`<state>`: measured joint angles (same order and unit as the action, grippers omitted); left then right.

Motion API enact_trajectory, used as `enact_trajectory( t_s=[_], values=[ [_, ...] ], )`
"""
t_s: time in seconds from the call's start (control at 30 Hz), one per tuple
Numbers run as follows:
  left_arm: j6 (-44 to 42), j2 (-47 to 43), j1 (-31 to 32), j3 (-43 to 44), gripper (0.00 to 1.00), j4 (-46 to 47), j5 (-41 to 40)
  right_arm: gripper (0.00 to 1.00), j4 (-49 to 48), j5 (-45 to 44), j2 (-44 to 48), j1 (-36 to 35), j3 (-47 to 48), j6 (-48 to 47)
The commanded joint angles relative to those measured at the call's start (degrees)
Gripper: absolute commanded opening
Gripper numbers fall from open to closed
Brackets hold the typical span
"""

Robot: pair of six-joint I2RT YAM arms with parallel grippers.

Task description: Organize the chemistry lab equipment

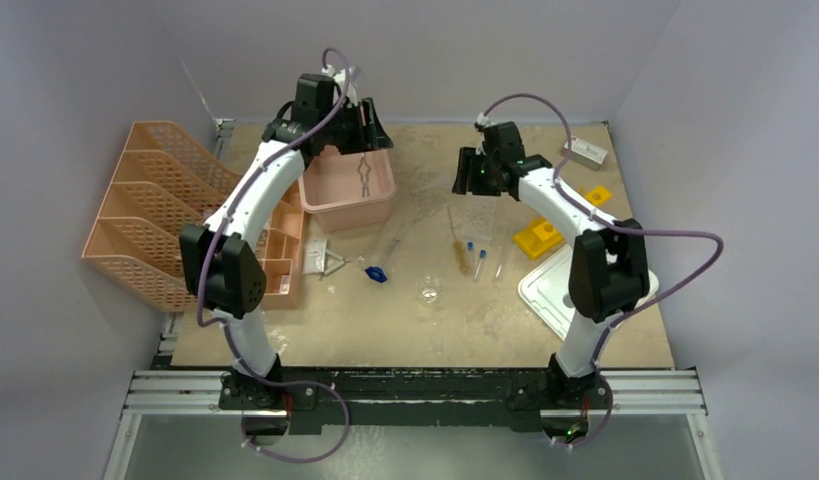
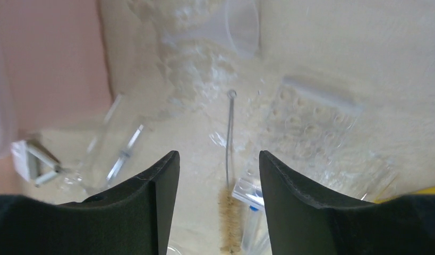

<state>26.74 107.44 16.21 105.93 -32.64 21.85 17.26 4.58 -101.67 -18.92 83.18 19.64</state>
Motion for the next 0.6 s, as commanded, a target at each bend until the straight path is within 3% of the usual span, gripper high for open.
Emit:
enact_trajectory(
  t_s=[0.0, 0.4, 0.57],
  values=[
    [-0.8, -6.9, 3.2, -7.3, 0.52, 10.7, 1.1, 0.56, 5.0, -2.2, -0.5, -3.7, 0.8, -2.3],
    [2.4, -15.7, 4.4, -16.8, 0.52, 15.4, -9.1, 0.36, 8.7, -9.2, -7.6, -8.8, 1.4, -0.3],
    [2.2, -16.7, 4.4, -18.1, 0.53, 16.1, -9.3, 0.38, 9.3, -11.7, -9.5, -9.6, 1.1, 1.4]
  ],
)
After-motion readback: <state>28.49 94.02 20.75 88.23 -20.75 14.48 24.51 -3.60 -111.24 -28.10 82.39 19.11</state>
